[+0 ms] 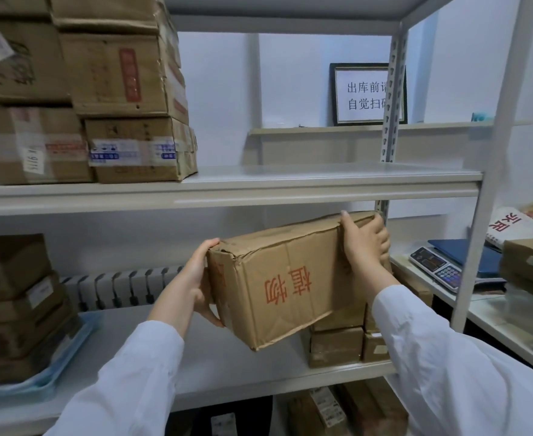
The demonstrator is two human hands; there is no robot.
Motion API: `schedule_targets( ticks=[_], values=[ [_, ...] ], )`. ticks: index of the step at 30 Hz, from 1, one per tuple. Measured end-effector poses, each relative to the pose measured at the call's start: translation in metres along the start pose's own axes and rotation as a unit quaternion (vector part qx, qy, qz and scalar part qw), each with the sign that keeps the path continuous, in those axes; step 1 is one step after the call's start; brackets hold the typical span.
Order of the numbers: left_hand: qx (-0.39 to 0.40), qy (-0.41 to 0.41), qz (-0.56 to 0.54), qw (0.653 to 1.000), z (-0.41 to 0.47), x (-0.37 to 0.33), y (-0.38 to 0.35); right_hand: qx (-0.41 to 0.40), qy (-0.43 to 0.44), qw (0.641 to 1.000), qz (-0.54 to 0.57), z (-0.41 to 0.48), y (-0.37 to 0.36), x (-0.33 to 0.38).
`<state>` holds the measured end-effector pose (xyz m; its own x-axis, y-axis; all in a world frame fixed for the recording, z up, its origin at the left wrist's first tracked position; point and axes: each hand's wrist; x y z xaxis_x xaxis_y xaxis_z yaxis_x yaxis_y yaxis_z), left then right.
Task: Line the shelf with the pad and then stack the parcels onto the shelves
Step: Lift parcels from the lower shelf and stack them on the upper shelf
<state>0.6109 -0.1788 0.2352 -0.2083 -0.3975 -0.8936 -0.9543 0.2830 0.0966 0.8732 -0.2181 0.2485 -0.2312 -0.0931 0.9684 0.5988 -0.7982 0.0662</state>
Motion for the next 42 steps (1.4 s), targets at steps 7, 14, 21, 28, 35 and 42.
schedule_targets(
  ticks=[7,14,21,28,35,42],
  values=[
    [0.023,-0.022,0.008,0.999,-0.013,-0.003,0.014,-0.04,0.046,0.998,0.026,-0.026,0.005,0.024],
    [0.035,-0.029,0.019,0.999,-0.022,-0.005,0.024,-0.039,0.056,0.997,0.025,-0.047,-0.002,0.049],
    [0.04,-0.031,0.04,0.998,-0.03,-0.006,0.034,-0.027,0.047,0.999,0.001,-0.067,-0.007,0.052],
    [0.05,-0.048,0.042,0.997,-0.033,-0.003,0.043,-0.052,0.077,0.996,-0.011,-0.084,-0.01,0.062],
    [0.042,-0.138,-0.055,0.988,-0.048,-0.009,0.041,-0.077,0.176,0.981,0.004,-0.097,-0.005,0.088],
    [0.039,-0.199,-0.126,0.971,-0.058,-0.027,0.036,0.009,0.319,0.946,0.05,-0.109,-0.012,0.102]
  ],
)
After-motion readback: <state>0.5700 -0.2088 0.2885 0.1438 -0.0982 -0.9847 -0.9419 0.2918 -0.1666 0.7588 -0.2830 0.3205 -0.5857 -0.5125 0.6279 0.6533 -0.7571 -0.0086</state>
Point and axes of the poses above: each hand's wrist, its own z-axis towards the middle knuckle, its own y-axis out of the back of the hand, x = y × z, and after that the axes turned 14 degrees about z, right-handed
